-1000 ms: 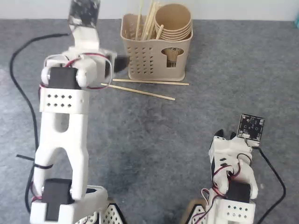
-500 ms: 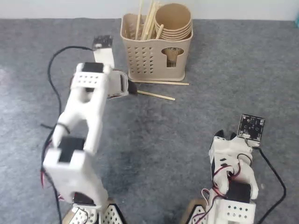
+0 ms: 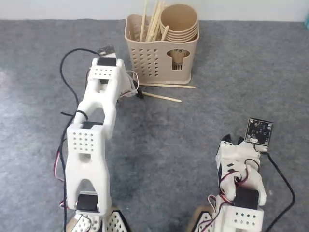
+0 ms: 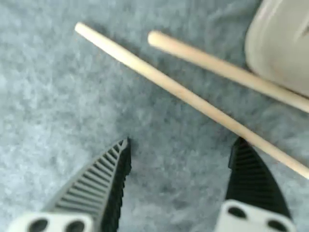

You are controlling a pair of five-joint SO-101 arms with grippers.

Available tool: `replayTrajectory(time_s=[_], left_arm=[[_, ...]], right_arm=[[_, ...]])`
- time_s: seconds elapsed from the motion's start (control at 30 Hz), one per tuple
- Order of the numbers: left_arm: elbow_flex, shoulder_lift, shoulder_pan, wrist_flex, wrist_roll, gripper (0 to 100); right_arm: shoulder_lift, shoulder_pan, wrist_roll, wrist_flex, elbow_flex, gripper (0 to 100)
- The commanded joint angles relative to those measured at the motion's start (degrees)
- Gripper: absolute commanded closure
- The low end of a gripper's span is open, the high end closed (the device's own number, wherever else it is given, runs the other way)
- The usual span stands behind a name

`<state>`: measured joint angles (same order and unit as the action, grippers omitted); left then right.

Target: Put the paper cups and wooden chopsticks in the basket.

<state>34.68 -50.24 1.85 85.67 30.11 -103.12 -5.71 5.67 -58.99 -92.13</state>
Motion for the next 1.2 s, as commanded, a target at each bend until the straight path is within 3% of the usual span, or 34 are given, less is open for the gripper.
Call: replayTrajectory(time_s=[0.0, 0.67, 0.77, 0.9, 1.07, 1.17], left_arm=[[8.2, 0.8, -0.4, 2.5, 1.1, 69], [13.1, -7.2, -0.4, 0.4, 8.4, 69], [15.0, -8.7, -0.4, 1.4, 8.4, 77], [16.0, -9.3, -0.4, 3.4, 8.4, 100], [22.4, -9.2, -1.3, 14.4, 8.4, 99], [24.0, -9.1, -1.1, 15.0, 8.2, 99]], right_arm=[[-0.8, 0.3, 0.5, 1.2, 0.5, 88.1], [-0.8, 0.4, 0.5, 1.2, 0.6, 88.0], [-0.8, 0.4, 0.5, 1.2, 0.6, 88.0], [-0.8, 0.4, 0.5, 1.2, 0.6, 88.0], [-0.8, 0.4, 0.5, 1.2, 0.6, 88.0], [-0.8, 0.4, 0.5, 1.2, 0.6, 88.0]])
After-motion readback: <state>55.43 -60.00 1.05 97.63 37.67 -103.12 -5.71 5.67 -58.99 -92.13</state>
